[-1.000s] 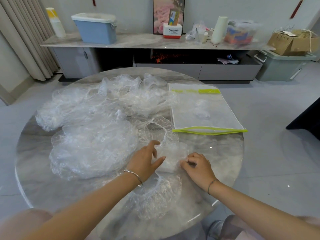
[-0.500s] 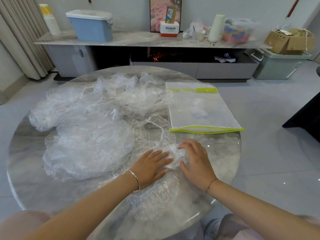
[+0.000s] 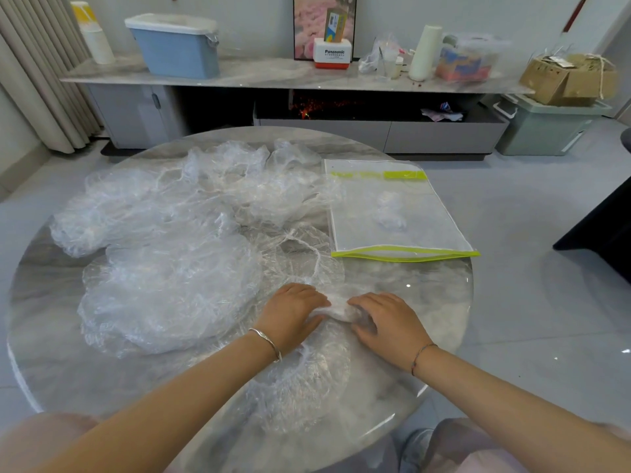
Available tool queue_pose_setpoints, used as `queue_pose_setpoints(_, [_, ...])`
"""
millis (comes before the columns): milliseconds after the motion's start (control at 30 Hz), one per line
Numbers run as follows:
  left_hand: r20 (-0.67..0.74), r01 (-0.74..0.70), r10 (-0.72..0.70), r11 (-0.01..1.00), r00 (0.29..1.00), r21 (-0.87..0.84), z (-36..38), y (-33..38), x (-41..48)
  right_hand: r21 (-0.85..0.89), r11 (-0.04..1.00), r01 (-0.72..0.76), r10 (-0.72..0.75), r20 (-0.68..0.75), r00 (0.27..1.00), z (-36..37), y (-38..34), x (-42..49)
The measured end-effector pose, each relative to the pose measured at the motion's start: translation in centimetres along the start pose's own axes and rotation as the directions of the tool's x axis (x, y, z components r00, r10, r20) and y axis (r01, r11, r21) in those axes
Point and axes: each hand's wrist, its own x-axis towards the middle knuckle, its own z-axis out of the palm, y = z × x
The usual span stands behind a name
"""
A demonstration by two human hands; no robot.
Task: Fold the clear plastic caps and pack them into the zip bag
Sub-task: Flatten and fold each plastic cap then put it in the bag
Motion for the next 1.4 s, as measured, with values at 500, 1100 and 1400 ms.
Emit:
queue_pose_setpoints(500, [0.084,0.304,-0.297,0.948,0.951,-0.095,-0.7,0.8,-0.4,0.628,0.661,-0.411,0.461,0.092,0.882,0.5,-0.2,1.0])
queue_pose_setpoints(1100, [0.128,0.015,-0.022,0.998,0.992,0.054,-0.5,1.0,-0.8,0.374,0.754,-0.54,0.479,0.25,0.842,-0.6,0.2,2.8])
queue_pose_setpoints(1400, [-0.032,0.281,-0.306,0.907,0.952,-0.312,-6.1,1.2,0.6,0.569,0.819,-0.076,0.092,-0.001,0.996,-5.9,-3.4,3.6])
